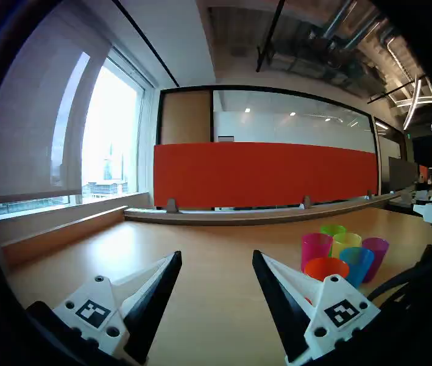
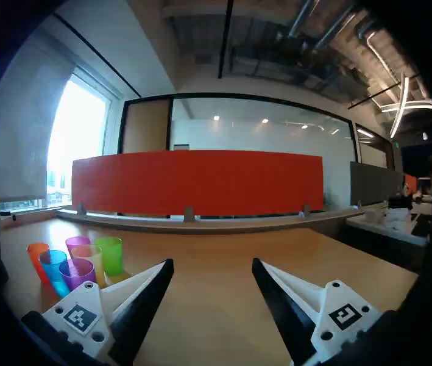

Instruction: Pour water

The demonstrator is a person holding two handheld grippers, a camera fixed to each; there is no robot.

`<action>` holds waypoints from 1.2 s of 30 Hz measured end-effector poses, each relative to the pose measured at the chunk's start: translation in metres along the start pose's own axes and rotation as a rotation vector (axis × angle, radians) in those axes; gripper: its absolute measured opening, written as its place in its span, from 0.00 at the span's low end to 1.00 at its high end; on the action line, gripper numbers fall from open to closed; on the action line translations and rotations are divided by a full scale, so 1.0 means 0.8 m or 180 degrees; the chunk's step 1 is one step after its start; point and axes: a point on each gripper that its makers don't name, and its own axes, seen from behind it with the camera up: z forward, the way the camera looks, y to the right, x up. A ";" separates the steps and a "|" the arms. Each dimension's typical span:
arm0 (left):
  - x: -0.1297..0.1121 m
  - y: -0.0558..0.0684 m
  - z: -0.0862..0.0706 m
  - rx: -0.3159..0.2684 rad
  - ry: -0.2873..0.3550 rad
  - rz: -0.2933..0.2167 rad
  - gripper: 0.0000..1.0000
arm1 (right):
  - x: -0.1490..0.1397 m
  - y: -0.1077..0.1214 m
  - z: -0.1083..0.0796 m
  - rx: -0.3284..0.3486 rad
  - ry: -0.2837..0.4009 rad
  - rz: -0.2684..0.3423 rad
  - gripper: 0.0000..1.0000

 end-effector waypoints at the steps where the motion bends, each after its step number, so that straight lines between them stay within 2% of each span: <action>1: 0.000 0.001 -0.001 -0.0006 -0.0002 0.0000 0.85 | -0.001 0.001 0.000 -0.0001 -0.0004 0.0001 1.00; 5: -0.003 0.002 -0.002 -0.0026 -0.0034 0.0014 0.85 | -0.004 0.002 0.001 0.0006 -0.0056 0.0025 1.00; 11: 0.012 0.003 -0.003 -0.0076 -0.0053 0.0034 0.85 | 0.019 0.000 -0.002 0.0090 -0.0038 0.0025 1.00; 17: 0.042 0.004 -0.005 -0.0198 -0.0046 -0.0008 0.85 | 0.056 -0.004 -0.008 0.0165 0.0027 -0.0040 1.00; 26: 0.090 0.005 -0.005 -0.0364 -0.0061 0.0012 0.85 | 0.110 -0.014 -0.011 0.0282 0.0045 -0.0163 1.00; 36: 0.132 -0.003 0.002 -0.0416 -0.0127 0.0037 0.85 | 0.169 -0.029 -0.013 0.0409 0.0087 -0.0207 1.00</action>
